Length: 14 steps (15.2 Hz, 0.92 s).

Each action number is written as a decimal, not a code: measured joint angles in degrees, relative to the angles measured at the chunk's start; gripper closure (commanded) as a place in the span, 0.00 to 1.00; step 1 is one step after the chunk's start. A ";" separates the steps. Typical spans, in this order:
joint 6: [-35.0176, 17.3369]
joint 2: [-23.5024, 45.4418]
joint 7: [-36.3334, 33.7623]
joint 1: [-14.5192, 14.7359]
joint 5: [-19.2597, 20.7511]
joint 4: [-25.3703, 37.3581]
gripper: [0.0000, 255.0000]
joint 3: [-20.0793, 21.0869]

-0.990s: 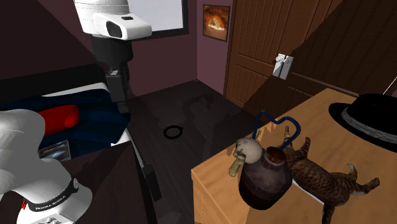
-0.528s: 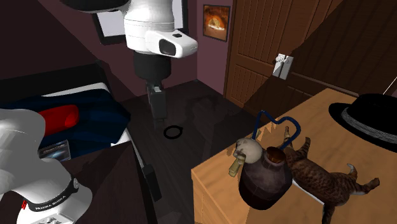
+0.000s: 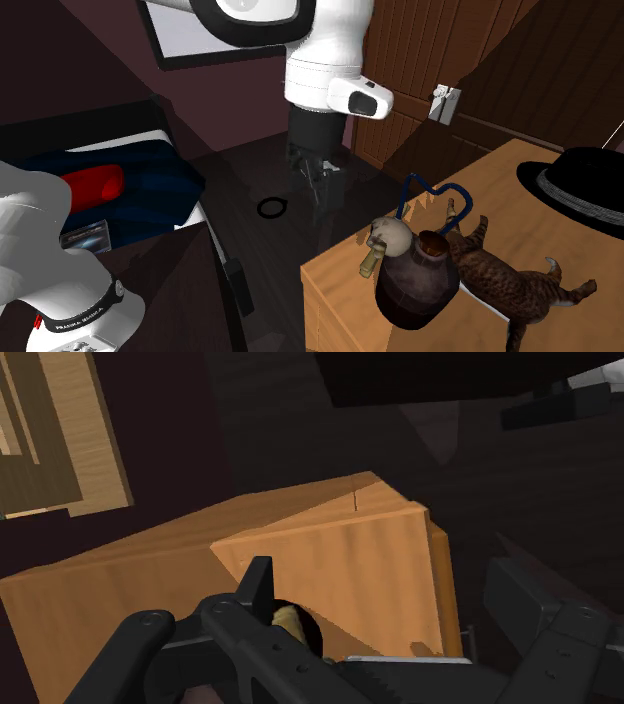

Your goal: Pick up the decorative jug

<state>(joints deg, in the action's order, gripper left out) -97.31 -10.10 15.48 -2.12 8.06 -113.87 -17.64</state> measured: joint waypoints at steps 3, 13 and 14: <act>-0.82 6.50 3.75 -0.60 -0.61 5.20 0.00 -1.47; -2.16 22.41 11.45 -3.17 -3.47 18.52 0.00 -3.20; -2.73 22.65 11.51 -3.25 -3.53 18.19 0.00 -3.22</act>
<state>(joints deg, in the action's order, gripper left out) -100.04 12.55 26.99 -5.37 4.53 -95.68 -20.85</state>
